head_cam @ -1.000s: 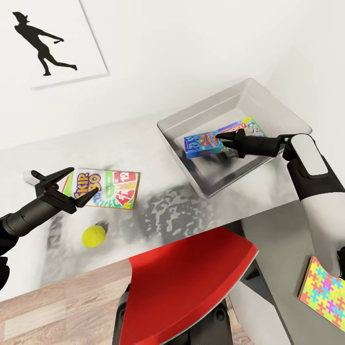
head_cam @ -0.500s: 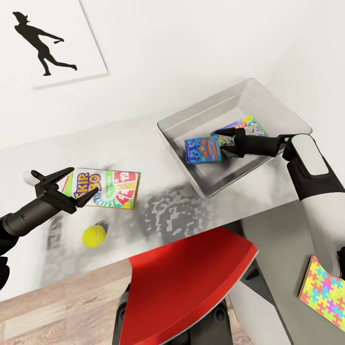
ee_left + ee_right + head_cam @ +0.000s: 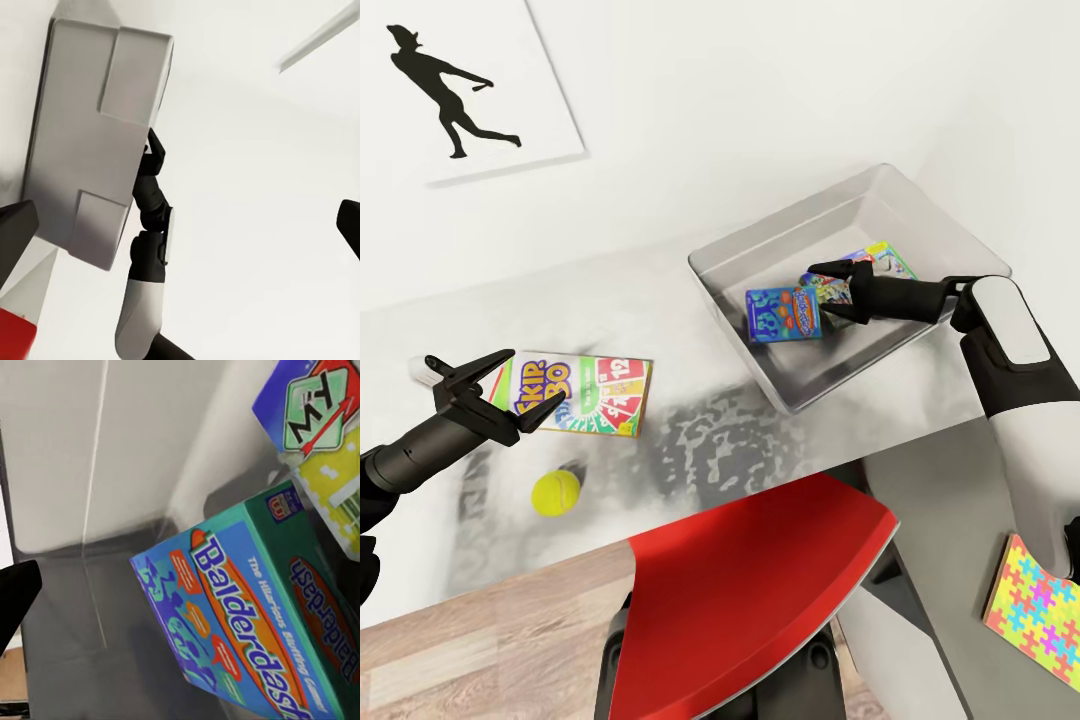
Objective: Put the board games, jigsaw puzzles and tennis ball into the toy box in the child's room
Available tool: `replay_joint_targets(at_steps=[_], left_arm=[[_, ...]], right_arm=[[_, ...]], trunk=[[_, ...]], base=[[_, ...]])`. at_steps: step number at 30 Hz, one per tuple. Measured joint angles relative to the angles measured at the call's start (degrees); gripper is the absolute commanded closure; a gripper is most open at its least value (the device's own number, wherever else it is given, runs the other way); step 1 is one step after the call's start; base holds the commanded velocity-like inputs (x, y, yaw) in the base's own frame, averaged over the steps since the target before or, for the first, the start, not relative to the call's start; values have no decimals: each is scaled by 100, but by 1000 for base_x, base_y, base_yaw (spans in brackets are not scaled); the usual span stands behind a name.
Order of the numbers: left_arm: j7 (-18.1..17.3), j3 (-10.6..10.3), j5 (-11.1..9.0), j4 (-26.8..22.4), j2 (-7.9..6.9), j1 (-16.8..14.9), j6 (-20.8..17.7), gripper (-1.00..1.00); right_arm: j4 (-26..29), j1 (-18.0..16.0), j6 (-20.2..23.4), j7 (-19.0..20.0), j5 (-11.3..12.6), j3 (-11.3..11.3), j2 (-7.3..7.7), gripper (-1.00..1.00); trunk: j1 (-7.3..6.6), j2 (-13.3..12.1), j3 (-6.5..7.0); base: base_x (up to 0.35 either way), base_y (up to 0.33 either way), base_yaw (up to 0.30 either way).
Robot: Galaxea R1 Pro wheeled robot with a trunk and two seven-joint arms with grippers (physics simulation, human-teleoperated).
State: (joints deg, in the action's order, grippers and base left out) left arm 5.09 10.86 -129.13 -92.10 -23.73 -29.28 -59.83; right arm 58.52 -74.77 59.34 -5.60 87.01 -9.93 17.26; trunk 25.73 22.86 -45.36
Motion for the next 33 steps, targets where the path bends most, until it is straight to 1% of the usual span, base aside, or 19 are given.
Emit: replay_joint_targets(at_steps=[4, 9, 10, 12, 13, 20, 23, 24, 25, 26, 27, 28, 31, 33], left_arm=[[0, 0, 1, 0, 0, 0, 0, -100], [0, 0, 2, -1, 1, 2, 0, -100], [0, 0, 3, -1, 1, 3, 0, -100], [0, 2, 3, -1, 0, 4, 0, -100], [0, 1, 3, 0, 0, 4, 0, -100], [18, 0, 11, 0, 6, 5, 0, -100], [47, 0, 43, 0, 7, 5, 0, -100], [47, 0, 44, 1, 8, 4, 0, -100], [60, 0, 62, 1, 8, 5, 0, -100], [121, 2, 126, 0, 8, 5, 0, -100], [174, 3, 175, 1, 8, 3, -1, -100], [176, 3, 174, 1, 8, 3, -1, -100], [387, 18, 343, 1, 12, 0, -1, -100], [535, 33, 429, 1, 17, -2, -1, -100]], right_arm=[[-3, -4, 0, -2, -3, 3, 4, -100], [-34, -7, -7, -5, 61, 18, 35, -100], [13, -6, -1, -12, -31, 24, 50, -100], [258, 13, 20, -34, -345, 34, 85, -100], [581, 37, 19, -39, -332, 60, 143, -100], [1801, 183, 20, -167, -344, 230, 502, -100], [2350, 308, 29, -208, -341, 432, 646, -100], [2356, 311, 30, -208, -348, 435, 647, -100], [2532, 366, 37, -215, -339, 523, 691, -100], [2837, 503, 55, -216, -329, 722, 763, -100], [2954, 578, 60, -212, -331, 833, 791, -100], [2958, 581, 60, -212, -332, 836, 792, -100], [3168, 742, 48, -201, -325, 1119, 850, -100], [3249, 808, 47, -197, -323, 1259, 872, -100]], trunk=[[0, 0, 0], [0, 0, 0], [1, 0, 0], [2, -2, 0], [1, -2, 0], [2, -2, 0], [2, -2, 0], [2, -3, 0], [2, -2, 0], [1, -2, 0], [2, -2, 0], [2, -3, 0], [2, -2, 0], [2, -2, 0]], base=[[0, 0, 0], [0, 0, 0], [0, 0, 0], [0, 0, 0], [0, 0, 0], [0, 0, 0], [0, 0, 0], [0, 0, 0], [0, 0, 0], [0, 0, 0], [0, 0, 0], [0, 0, 0], [0, 0, 0], [0, 0, 0]])
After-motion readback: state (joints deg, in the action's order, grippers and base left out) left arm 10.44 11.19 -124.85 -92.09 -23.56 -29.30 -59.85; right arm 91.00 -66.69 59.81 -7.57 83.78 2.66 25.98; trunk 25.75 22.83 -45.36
